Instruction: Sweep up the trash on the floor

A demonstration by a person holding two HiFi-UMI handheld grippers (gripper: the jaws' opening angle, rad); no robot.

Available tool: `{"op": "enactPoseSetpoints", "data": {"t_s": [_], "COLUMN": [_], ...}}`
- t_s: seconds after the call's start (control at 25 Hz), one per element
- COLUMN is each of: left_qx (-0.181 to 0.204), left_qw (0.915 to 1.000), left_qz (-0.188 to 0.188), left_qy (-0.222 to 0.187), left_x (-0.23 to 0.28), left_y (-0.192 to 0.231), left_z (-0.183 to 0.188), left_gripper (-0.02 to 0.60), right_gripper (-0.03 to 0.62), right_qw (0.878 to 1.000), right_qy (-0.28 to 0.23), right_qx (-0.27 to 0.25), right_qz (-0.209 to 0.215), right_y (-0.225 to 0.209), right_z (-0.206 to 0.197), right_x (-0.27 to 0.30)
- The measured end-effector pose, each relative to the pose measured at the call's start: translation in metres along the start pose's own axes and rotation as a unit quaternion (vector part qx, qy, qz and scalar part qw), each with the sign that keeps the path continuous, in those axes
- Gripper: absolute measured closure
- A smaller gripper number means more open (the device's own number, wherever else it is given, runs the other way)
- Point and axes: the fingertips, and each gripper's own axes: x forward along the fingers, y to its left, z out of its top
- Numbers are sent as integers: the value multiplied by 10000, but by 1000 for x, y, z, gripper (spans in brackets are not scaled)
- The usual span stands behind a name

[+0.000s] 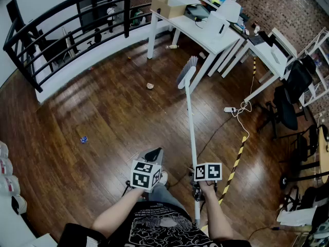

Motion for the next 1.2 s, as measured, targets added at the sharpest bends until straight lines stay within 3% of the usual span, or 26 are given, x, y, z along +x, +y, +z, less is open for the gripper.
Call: {"op": "enactPoseSetpoints", "data": {"t_s": [0.36,0.56,0.92,1.2], "left_qx": [330,135,210,95], "left_qw": [9973,9971,9946,9934], "left_qz": [-281,-125,-181,-290], "left_qy": [589,741,997,1109], "left_x": [96,141,198,258], "left_y": [-61,-70,-80,-52], "left_z": [9,17,19,41], "left_gripper": [577,577,577,577], "right_gripper": [594,594,594,594], "right_qw": [9975,9944,9858,9743], "right_qy": [409,498,809,1286], "right_qx": [508,894,1410,1697], "right_qz": [-285,-274,-416,-739], "right_y": [-123,-177,-236,-269], "right_z": [16,21,31,65], "right_x": [-7,-6,8,25]}}
